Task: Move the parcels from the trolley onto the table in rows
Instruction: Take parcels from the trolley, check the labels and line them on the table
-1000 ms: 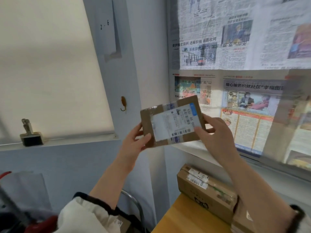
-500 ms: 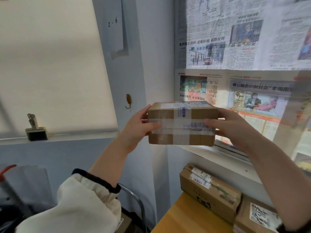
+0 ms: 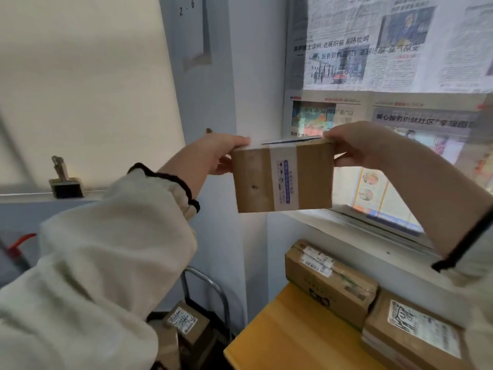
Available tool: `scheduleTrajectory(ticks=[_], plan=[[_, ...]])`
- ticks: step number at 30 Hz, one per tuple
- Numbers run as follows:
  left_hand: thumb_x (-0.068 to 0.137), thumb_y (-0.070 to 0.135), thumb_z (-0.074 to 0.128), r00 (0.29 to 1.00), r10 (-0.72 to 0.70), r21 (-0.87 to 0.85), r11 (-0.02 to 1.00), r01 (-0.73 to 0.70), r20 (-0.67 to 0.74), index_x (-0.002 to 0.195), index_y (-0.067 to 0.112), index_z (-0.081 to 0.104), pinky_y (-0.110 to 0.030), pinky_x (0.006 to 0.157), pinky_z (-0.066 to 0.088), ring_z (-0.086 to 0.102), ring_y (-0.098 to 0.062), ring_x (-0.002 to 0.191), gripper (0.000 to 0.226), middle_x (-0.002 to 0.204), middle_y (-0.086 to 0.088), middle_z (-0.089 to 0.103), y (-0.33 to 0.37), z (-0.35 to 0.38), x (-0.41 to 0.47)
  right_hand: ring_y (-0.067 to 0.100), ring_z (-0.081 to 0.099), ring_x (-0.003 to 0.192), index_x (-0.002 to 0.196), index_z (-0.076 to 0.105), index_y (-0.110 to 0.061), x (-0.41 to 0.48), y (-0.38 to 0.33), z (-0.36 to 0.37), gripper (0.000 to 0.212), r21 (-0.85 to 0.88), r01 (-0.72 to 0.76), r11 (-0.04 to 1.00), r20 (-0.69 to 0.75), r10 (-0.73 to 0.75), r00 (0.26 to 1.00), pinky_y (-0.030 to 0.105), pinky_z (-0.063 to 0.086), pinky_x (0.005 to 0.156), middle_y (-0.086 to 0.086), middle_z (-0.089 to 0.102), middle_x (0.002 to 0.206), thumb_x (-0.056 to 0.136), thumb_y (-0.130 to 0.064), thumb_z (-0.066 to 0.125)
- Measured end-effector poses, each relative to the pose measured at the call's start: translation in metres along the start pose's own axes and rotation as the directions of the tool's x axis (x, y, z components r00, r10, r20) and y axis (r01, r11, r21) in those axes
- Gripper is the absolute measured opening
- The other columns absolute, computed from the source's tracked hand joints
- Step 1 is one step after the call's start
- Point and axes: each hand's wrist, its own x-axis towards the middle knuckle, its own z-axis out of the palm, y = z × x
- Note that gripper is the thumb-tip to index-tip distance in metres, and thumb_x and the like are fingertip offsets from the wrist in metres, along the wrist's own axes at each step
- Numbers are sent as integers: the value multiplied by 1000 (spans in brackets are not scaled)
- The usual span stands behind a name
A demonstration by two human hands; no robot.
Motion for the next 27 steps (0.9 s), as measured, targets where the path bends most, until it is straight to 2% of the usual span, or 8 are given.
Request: scheduleTrajectory(ticks=[4,10,14,17,19,22,24,27], plan=[[80,38,72,998,-61,84,995,59,24,82,10,61,-27,51,49,66,-18,66,30,77,-8,67,-6,4,-1,12,60,40,81,55,-9,-2,5,3,13,-47,-94,994,51,97,994,25,49,37,8,56,68,93,-14,52],[80,39,71,994,-86,143,987,75,72,89,7,64,-31,59,55,69,-21,71,33,75,-11,70,-12,16,1,12,62,42,85,55,-8,-10,17,-6,10,-31,-133,991,42,135,990,25,50,38,9,58,71,93,-15,53],[79,40,72,998,17,109,994,-24,63,92,8,62,-35,66,57,68,-25,77,36,87,-14,67,-14,28,3,15,63,59,78,59,-8,-18,26,-8,11,-50,-77,996,-100,72,992,21,52,41,7,61,75,88,-14,59],[77,40,73,983,180,16,984,-180,-27,81,11,58,-34,70,54,64,-23,78,33,86,-9,65,-15,39,5,18,58,69,80,61,3,-23,39,-4,12,-35,53,998,-240,-60,969,26,56,56,13,59,77,83,-8,61],[77,41,73,929,358,-11,932,-361,-96,81,14,58,-29,68,49,61,-18,80,31,85,-2,63,-12,46,6,17,57,76,92,62,4,-28,48,-4,18,-100,187,977,-339,-210,917,34,57,71,18,62,87,81,-10,62],[78,31,75,794,596,-88,790,-607,-120,95,24,54,-17,65,47,60,-7,84,28,91,10,61,-11,54,-1,10,60,88,98,53,-15,-39,58,-7,26,-94,321,942,-452,-328,830,16,51,62,-2,62,101,78,-6,67],[76,22,76,710,697,-137,697,-704,-101,90,33,51,-13,68,50,60,-2,86,31,93,17,61,-15,60,-6,6,59,91,91,48,-22,-48,67,-9,34,-101,353,930,-515,-353,781,11,49,60,-9,60,98,76,2,66],[73,16,78,652,755,-135,641,-756,-64,89,39,48,-16,81,49,60,-2,94,40,98,19,61,-29,76,-7,2,59,90,95,48,-24,-63,85,-11,42,-215,354,910,-567,-412,714,9,50,66,-8,56,98,75,8,65]])
